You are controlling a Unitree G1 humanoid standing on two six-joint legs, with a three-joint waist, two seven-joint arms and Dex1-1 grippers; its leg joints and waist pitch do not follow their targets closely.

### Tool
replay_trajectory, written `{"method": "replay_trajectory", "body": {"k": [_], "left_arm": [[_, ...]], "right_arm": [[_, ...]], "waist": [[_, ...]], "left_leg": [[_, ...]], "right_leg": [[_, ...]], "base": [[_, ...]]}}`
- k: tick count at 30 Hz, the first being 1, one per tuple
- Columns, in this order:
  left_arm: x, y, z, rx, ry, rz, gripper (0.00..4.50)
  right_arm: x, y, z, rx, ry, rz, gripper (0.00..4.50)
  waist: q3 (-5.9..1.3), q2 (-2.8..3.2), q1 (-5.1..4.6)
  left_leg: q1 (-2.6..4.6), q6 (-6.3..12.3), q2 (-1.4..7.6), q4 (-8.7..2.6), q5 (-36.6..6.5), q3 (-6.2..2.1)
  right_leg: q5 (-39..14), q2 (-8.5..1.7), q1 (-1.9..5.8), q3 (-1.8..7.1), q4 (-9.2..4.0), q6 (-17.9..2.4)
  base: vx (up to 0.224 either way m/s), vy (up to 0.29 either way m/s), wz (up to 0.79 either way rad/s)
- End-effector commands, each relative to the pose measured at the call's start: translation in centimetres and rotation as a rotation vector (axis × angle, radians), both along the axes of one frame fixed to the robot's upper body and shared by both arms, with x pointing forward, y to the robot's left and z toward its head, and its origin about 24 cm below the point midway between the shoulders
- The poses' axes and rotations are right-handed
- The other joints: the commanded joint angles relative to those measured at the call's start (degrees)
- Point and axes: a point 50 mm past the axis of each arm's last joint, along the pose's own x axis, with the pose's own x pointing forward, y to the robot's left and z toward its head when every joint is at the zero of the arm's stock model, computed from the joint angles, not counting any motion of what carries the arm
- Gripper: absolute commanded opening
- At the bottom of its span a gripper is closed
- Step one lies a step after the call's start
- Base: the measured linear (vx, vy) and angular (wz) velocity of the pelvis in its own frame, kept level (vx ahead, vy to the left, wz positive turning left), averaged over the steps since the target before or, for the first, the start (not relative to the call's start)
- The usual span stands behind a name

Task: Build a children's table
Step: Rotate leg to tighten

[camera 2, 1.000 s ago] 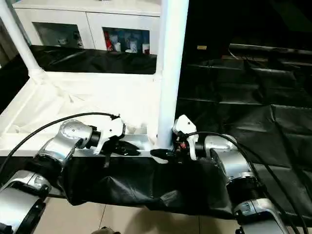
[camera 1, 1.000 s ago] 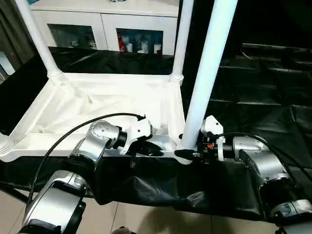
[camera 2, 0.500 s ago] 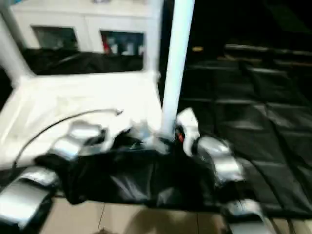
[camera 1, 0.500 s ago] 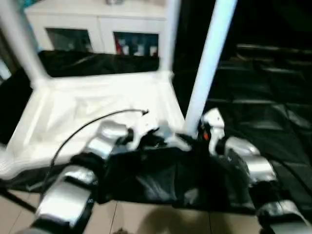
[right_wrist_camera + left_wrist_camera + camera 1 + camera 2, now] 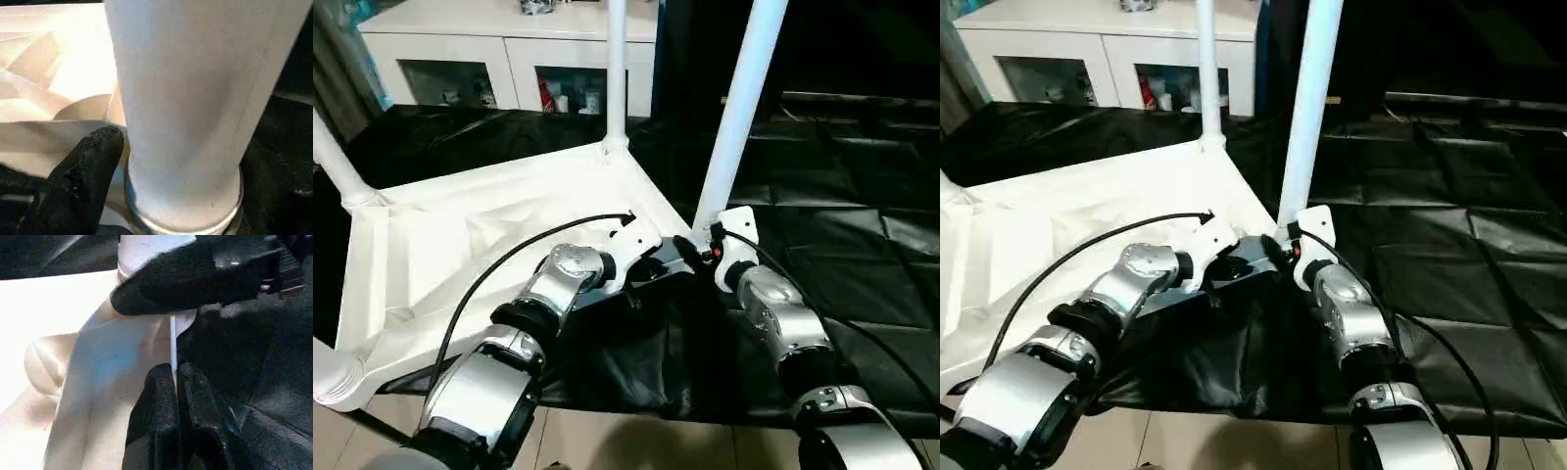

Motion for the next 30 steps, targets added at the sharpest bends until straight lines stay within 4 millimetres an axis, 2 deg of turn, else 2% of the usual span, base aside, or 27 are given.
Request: {"method": "replay_trajectory", "body": {"k": [1, 2, 3, 6, 9, 10, 13, 15, 17, 21, 23, 24, 26, 27, 30], "left_arm": [[-0.5, -0.7, 0.6, -0.076, -0.023, -0.083, 0.0], [-0.6, -0.4, 0.5, -0.072, -0.016, -0.108, 0.0], [-0.9, 0.1, 0.5, -0.073, -0.012, -0.16, 0.0], [-1.3, 1.0, 0.7, -0.105, 0.012, -0.234, 0.0], [-1.7, 2.1, 0.8, -0.104, 0.047, -0.303, 0.0], [-1.8, 2.3, 0.8, -0.1, 0.051, -0.314, 0.0], [-2.0, 3.0, 0.8, -0.091, 0.068, -0.344, 0.0], [-2.3, 4.1, 0.8, -0.079, 0.095, -0.373, 0.0], [-2.4, 4.3, 0.8, -0.08, 0.101, -0.379, 0.0], [-2.6, 4.6, 0.8, -0.081, 0.105, -0.385, 0.0], [-2.6, 4.7, 0.9, -0.081, 0.106, -0.387, 0.0], [-2.6, 4.7, 0.8, -0.082, 0.107, -0.388, 0.0], [-2.7, 4.6, 0.8, -0.086, 0.106, -0.385, 0.0], [-2.7, 4.6, 0.8, -0.091, 0.101, -0.378, 0.0], [-2.2, 4.1, 1.0, -0.133, 0.077, -0.312, 0.0]], "right_arm": [[-1.4, 2.9, -0.5, 0.018, 0.033, 0.269, 3.81], [-1.6, 2.6, -0.4, 0.011, 0.03, 0.316, 3.81], [-2.1, 1.9, -0.1, 0.008, 0.025, 0.399, 3.81], [-2.7, 0.3, 0.5, -0.003, 0.031, 0.519, 3.81], [-3.2, -1.1, 0.9, -0.04, 0.045, 0.602, 3.81], [-3.3, -1.4, 0.9, -0.045, 0.048, 0.613, 3.81], [-3.4, -2.1, 1.1, -0.061, 0.059, 0.643, 3.81], [-3.6, -2.8, 1.4, -0.075, 0.072, 0.677, 3.81], [-3.7, -2.9, 1.4, -0.077, 0.074, 0.684, 3.81], [-3.7, -2.7, 1.5, -0.073, 0.078, 0.7, 3.48], [-3.7, -2.5, 1.5, -0.063, 0.077, 0.707, 3.31], [-3.7, -2.3, 1.6, -0.057, 0.077, 0.711, 3.18], [-3.9, -2.1, 1.4, -0.05, 0.078, 0.719, 3.04], [-4.0, -2.0, 1.3, -0.045, 0.079, 0.717, 2.87], [-4.0, -1.7, 0.6, -0.04, 0.079, 0.657, 2.76]], "waist": [[-2.9, -1.04, 0.1], [-2.96, -1.16, 0.49], [-2.91, -1.15, 0.6], [-3.04, -1.16, 0.92], [-3.05, -1.01, 1.14], [-3.09, -1.01, 1.29], [-3.13, -0.98, 1.5], [-3.33, -0.98, 1.58], [-3.38, -0.97, 1.53], [-3.74, -1.14, 1.72], [-3.57, -1.22, 1.67], [-3.5, -1.19, 1.74], [-3.43, -1.23, 1.72], [-3.45, -1.21, 1.74], [-3.48, -1.26, 1.68]], "left_leg": [[0.27, 3.6, 3.84, -3.97, -13.95, -2.0], [0.15, 4.26, 3.88, -3.93, -12.79, -2.03], [-0.07, 5.04, 4.0, -3.89, -11.96, -1.9], [-0.06, 5.76, 4.27, -3.78, -11.04, -1.8], [0.11, 5.42, 4.5, -3.82, -10.64, -1.78], [0.14, 5.2, 4.58, -3.83, -10.81, -1.86], [0.13, 5.1, 4.6, -3.82, -10.79, -1.76], [0.11, 5.05, 4.69, -3.72, -9.77, -1.77], [0.04, 5.34, 4.69, -3.66, -9.04, -1.73], [-0.42, 6.82, 4.54, -3.09, -5.38, -1.63], [-0.48, 7.0, 4.46, -3.07, -6.11, -1.57], [-0.41, 6.7, 4.36, -3.07, -7.38, -1.56], [-0.36, 6.07, 4.41, -3.19, -8.13, -1.61], [-0.35, 5.7, 4.5, -3.22, -8.18, -1.68], [-0.35, 5.55, 4.48, -3.22, -7.68, -1.68]], "right_leg": [[-20.81, -5.28, 2.26, 3.68, -4.95, -9.66], [-20.27, -5.28, 2.59, 3.55, -4.82, -9.65], [-19.2, -5.17, 2.6, 3.57, -4.67, -9.62], [-18.27, -5.12, 2.59, 3.49, -4.39, -10.08], [-17.07, -5.11, 2.32, 3.5, -4.15, -11.28], [-17.09, -5.19, 2.46, 3.49, -4.07, -11.36], [-15.95, -5.2, 2.27, 3.6, -3.9, -11.89], [-13.34, -5.18, 2.29, 3.6, -3.46, -12.6], [-11.58, -5.16, 2.31, 3.63, -3.24, -13.11], [-6.17, -5.12, 2.33, 3.56, -2.4, -14.39], [-6.84, -5.11, 2.26, 3.54, -2.53, -14.35], [-9.63, -5.18, 2.27, 3.5, -2.88, -13.65], [-11.75, -5.09, 2.21, 3.5, -3.07, -12.9], [-12.25, -5.16, 2.23, 3.53, -3.06, -12.58], [-11.47, -5.07, 2.15, 3.54, -2.96, -12.49]], "base": [[0.0, 0.0, 0.0], [0.0, 0.0, 0.0], [0.0, 0.0, 0.0], [0.0, 0.0, 0.0], [0.0, 0.0, 0.0], [0.0, 0.0, 0.0], [0.0, 0.0, 0.0], [0.0, 0.0, 0.0], [0.0, 0.0, 0.0], [0.0, 0.0, 0.0], [0.0, 0.0, 0.0], [0.0, 0.0, 0.0], [0.0, 0.0, 0.0], [0.0, 0.0, 0.0], [0.0, 0.0, 0.0]]}}
